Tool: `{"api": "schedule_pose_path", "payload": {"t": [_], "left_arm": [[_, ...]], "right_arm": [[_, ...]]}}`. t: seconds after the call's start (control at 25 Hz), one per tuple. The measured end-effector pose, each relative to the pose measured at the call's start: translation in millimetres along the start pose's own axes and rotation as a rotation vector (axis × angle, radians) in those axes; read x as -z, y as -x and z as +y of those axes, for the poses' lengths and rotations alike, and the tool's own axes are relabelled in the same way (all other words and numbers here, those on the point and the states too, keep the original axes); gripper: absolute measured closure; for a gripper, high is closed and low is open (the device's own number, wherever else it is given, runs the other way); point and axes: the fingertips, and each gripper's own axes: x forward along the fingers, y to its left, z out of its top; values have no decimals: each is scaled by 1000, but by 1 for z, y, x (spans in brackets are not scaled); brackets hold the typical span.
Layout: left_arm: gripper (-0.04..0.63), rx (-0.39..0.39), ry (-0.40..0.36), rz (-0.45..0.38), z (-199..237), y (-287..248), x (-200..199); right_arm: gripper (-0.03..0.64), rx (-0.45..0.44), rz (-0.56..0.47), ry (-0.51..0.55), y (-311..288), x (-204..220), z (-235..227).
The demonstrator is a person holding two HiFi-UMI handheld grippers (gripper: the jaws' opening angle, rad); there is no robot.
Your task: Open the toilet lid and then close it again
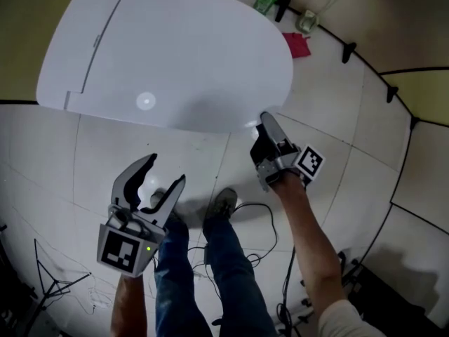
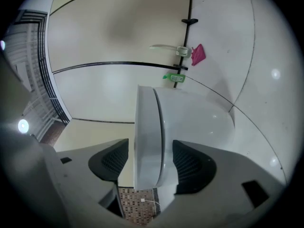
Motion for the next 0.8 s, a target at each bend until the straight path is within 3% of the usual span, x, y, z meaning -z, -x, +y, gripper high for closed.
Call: {"api": "schedule_pose_path", "payload": {"t": [0.36, 0.44, 0.52, 0.6, 0.72, 0.8], "left_arm": [[356, -16, 18, 21, 2, -6, 12], [356, -18, 16, 23, 1, -7, 13], [356, -20, 5, 28, 1, -7, 13], [356, -29, -11, 27, 0, -8, 12], [356, -92, -107, 49, 3, -6, 9], [324, -171, -282, 126, 6, -2, 10]], "right_arm": [[330, 44, 51, 29, -6, -1, -7], [358, 46, 60, 43, -5, -1, -1], [437, 46, 67, 56, -5, -1, 6], [439, 52, 68, 43, -4, -1, 9], [442, 28, 68, 39, -1, -2, 29], [445, 3, 81, 73, 2, -3, 53]]}}
